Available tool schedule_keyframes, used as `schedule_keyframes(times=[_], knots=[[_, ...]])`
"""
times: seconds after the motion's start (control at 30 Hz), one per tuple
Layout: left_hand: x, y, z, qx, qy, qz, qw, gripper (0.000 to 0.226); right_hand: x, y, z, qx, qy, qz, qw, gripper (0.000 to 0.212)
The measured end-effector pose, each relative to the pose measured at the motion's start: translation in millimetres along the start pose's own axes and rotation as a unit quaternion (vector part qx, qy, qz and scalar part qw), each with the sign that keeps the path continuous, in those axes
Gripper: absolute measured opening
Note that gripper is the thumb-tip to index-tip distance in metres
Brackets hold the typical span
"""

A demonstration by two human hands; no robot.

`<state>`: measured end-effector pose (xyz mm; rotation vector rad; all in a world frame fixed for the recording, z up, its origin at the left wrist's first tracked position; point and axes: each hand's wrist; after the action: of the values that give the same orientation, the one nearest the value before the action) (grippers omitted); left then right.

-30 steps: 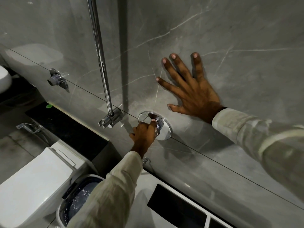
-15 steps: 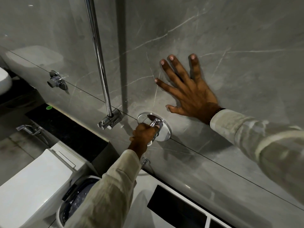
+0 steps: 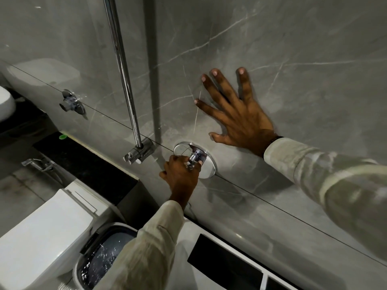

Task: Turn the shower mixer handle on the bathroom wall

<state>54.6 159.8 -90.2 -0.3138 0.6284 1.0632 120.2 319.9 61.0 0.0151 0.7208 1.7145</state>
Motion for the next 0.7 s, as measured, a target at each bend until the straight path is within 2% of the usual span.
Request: schedule_keyframes(times=[0.1, 0.3, 0.43, 0.57, 0.7], knots=[[-3, -2, -1, 0.028, 0.012, 0.029, 0.999, 0.046, 0, 1, 0, 0.0, 0.011, -0.003, 1.0, 0.116], [-9, 1, -1, 0.068, 0.102, 0.025, 0.992, 0.038, 1, 1, 0, -0.001, 0.01, -0.01, 1.0, 0.116], [-15, 2, -3, 0.113, 0.105, -0.011, 0.988, 0.04, -5, 1, 0, 0.0, 0.0, -0.027, 1.0, 0.114], [-31, 1, -12, 0.15, 0.083, -0.053, 0.984, 0.053, -14, 1, 4, -0.003, 0.055, -0.066, 0.996, 0.107], [-71, 4, -20, 0.2, 0.126, 0.001, 0.972, 0.073, -35, 15, 4, -0.033, 0.142, -0.113, 0.983, 0.1]])
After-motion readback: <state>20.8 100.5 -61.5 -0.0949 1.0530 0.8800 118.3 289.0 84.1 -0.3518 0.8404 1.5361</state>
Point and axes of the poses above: each hand's wrist, its own y-axis towards the middle knuckle, its own x-axis out of the palm, z = x × y, and after that the axes turned 11 degrees about x, right-handed
